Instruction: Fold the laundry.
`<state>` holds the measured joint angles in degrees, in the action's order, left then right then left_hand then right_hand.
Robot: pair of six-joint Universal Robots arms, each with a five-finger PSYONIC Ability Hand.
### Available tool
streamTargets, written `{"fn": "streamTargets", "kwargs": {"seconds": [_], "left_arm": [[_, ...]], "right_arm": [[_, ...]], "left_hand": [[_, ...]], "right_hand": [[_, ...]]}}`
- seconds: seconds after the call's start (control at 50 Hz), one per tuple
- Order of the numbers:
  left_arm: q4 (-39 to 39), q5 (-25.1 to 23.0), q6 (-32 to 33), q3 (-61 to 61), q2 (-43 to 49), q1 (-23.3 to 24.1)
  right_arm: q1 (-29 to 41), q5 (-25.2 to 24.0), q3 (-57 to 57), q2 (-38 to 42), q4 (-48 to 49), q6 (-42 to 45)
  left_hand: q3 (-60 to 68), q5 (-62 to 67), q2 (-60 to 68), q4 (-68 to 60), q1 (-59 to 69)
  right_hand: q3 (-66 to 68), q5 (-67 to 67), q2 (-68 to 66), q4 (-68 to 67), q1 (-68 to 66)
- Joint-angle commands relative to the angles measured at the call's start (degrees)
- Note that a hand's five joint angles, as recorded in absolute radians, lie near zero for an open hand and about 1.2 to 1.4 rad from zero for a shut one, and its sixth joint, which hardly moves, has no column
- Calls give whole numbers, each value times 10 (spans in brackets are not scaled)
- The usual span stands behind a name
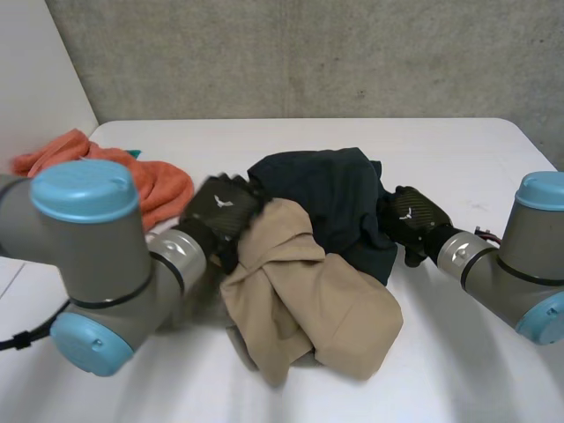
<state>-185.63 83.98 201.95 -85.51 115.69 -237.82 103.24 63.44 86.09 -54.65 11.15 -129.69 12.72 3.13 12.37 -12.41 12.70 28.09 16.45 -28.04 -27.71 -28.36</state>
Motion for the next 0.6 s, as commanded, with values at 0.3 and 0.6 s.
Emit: {"fn": "streamTargets", "kwargs": {"seconds": [0.3, 0.6], "left_arm": [[-10, 135, -2, 177, -10, -71], [40, 138, 51, 512, 143, -284]], "right_arm": [[-6, 2, 0, 10, -21, 37], [5, 3, 2, 10, -22, 39]], "left_hand": [[673, 669, 676, -676, 673], [673, 669, 676, -676, 673]], "right_hand": [[21, 37, -21, -25, -18], [21, 37, -21, -25, -18]]}}
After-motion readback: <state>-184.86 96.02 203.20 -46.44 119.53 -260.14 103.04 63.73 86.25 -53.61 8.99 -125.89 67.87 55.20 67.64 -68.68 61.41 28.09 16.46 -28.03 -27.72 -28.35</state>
